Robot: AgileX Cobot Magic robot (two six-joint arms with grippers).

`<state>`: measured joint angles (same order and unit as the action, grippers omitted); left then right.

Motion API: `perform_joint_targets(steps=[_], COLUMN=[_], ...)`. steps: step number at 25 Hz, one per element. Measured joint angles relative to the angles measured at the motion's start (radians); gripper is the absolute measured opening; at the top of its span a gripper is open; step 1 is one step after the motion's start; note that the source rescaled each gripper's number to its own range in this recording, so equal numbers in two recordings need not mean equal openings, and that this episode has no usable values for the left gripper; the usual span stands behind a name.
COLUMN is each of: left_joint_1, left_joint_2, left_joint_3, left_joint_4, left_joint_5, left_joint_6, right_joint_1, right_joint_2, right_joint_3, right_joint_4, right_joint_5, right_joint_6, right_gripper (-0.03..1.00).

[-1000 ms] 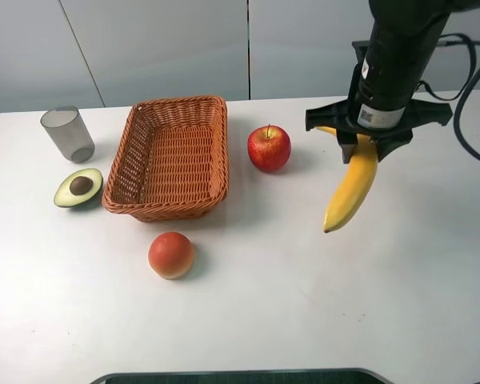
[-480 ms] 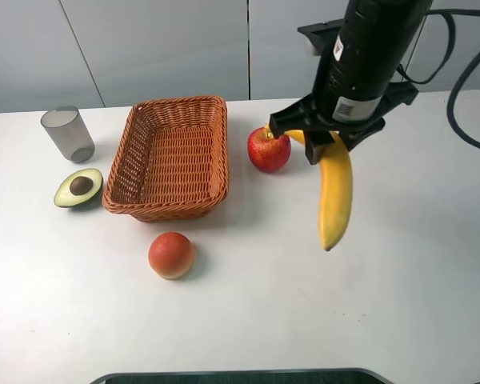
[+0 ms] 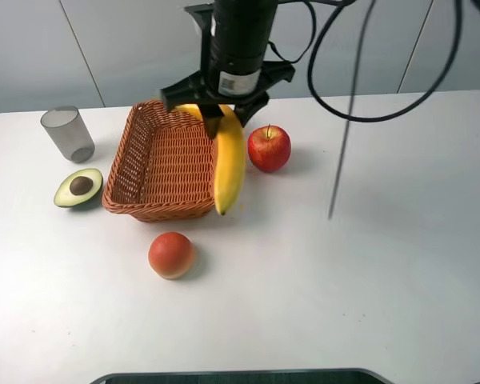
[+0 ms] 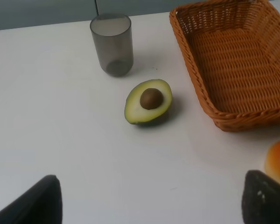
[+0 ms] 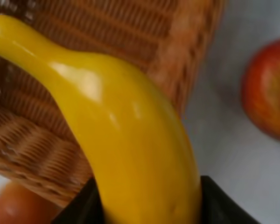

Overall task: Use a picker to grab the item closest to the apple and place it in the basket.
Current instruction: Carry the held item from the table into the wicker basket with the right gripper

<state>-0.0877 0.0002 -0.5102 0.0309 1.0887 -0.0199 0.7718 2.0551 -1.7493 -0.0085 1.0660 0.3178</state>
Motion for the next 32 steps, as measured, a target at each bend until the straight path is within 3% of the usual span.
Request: perform_joint_targets(steps=[7,20,32], left_joint_1=[0.000,0.000,0.000], left_joint_2=[0.000,0.000,0.000], left_joint_3=[0.000,0.000,0.000], left_joint_4=[0.000,0.000,0.000], left_joint_5=[0.000,0.000,0.000], left_joint_6=[0.000,0.000,0.000], right_joint_1=[0.007,-0.006,-0.026], right_joint_2=[0.155,0.190,0.305], right_joint_3=[-0.235,-0.257,-0.257], right_joint_4=[0.009,-0.053,-0.062], right_joint_5=[-0.038,-0.343,-0.411], right_joint_6=[-0.005,-0.002,0.002], right_gripper=[0.01,0.01,0.01])
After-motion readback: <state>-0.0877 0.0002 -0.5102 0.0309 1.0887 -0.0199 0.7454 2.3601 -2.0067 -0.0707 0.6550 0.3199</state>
